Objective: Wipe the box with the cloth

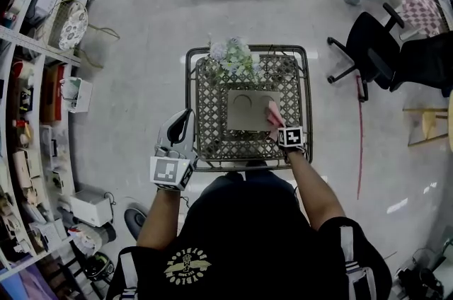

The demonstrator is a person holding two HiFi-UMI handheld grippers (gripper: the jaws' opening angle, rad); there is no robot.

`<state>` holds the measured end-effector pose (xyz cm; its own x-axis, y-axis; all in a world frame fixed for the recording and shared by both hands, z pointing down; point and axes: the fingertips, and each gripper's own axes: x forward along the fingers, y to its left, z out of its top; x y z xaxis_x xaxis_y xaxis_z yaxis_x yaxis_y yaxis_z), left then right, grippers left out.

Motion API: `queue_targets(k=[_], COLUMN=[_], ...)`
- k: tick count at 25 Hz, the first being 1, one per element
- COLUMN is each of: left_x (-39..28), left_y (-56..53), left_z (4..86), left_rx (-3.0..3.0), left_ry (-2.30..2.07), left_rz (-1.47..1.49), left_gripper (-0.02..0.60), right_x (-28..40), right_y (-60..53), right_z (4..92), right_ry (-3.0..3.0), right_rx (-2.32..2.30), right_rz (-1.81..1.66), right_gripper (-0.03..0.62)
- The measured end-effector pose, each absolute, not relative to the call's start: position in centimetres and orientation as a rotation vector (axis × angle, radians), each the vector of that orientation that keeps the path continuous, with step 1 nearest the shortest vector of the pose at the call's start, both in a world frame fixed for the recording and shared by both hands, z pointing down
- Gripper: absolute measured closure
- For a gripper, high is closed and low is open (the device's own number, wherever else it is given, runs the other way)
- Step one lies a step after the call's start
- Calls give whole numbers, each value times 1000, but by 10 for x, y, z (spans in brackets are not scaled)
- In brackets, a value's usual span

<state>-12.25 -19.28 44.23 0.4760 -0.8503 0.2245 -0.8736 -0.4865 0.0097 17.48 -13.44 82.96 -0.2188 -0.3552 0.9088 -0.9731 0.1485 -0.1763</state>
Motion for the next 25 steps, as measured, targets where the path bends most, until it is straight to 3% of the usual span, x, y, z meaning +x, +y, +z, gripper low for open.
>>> queue_targets(k=[12, 25], left_x=[-122, -136], left_y=[-195, -183], left_z=[430, 405], left_rx=[2596, 2687], left_ry=[-1498, -1465], left_rz=[206, 193], left_gripper=[581, 581], right_x=[182, 184], right_y=[-131, -127], right_z=[719, 512], right_ry=[-1998, -2338], right_rx=[1456, 1712], right_rz=[938, 539], right_gripper=[577, 577])
